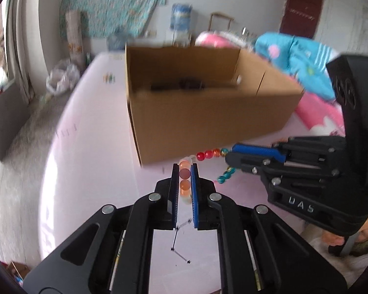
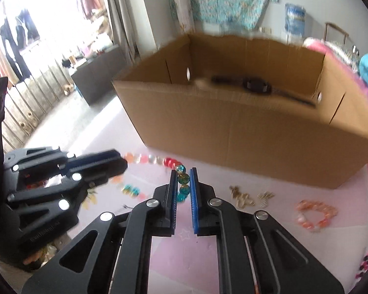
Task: Organize jewelry
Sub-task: 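Carry the bracelet into the box and open both grippers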
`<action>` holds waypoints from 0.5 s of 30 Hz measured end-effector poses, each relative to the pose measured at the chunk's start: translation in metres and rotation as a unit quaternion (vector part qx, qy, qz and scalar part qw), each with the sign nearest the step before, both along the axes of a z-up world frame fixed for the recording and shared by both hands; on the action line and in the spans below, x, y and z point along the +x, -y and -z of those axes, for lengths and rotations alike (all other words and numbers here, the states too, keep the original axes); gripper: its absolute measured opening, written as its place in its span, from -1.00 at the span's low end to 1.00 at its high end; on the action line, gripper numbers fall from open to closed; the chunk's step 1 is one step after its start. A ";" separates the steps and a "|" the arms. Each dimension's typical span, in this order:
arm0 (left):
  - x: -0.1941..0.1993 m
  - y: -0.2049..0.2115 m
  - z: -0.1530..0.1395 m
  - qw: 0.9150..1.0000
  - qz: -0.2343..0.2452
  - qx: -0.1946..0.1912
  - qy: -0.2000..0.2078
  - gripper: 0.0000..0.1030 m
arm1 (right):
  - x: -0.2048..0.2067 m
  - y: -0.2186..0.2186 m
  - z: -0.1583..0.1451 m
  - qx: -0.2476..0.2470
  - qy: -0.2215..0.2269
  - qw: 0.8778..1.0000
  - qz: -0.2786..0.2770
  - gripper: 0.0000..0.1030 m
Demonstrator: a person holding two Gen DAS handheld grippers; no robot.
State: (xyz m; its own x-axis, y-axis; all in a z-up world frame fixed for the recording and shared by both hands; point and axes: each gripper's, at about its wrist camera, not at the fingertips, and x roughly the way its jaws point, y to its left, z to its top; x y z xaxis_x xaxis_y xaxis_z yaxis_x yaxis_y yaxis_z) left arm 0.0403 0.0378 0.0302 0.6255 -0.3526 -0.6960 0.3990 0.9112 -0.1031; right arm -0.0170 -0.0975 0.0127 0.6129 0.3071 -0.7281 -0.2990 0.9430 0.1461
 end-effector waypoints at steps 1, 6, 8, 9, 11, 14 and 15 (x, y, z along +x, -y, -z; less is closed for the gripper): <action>-0.001 0.000 -0.018 1.000 0.006 -0.007 0.020 -0.84 | -0.004 0.002 -0.013 0.004 0.015 1.000 -0.003 -0.81; 0.007 0.008 -0.081 0.995 0.039 -0.019 0.094 -0.84 | 0.000 0.008 -0.080 0.017 0.091 0.996 -0.018 -0.81; 0.021 0.017 -0.104 0.991 0.052 -0.024 0.117 -0.84 | 0.015 0.015 -0.102 0.016 0.110 0.994 -0.019 -0.81; 0.025 0.021 -0.109 0.991 0.055 -0.022 0.123 -0.84 | 0.026 0.018 -0.110 0.017 0.114 0.993 -0.020 -0.81; 0.051 0.032 -0.117 0.990 0.058 -0.012 0.130 -0.84 | 0.056 0.024 -0.115 0.026 0.094 0.995 -0.024 -0.81; 0.099 0.040 -0.108 0.994 0.059 0.002 0.095 -0.84 | 0.110 0.029 -0.106 0.046 0.030 0.998 -0.034 -0.81; 0.115 0.044 -0.101 0.995 0.059 0.009 0.079 -0.84 | 0.131 0.031 -0.099 0.051 -0.002 0.998 -0.039 -0.81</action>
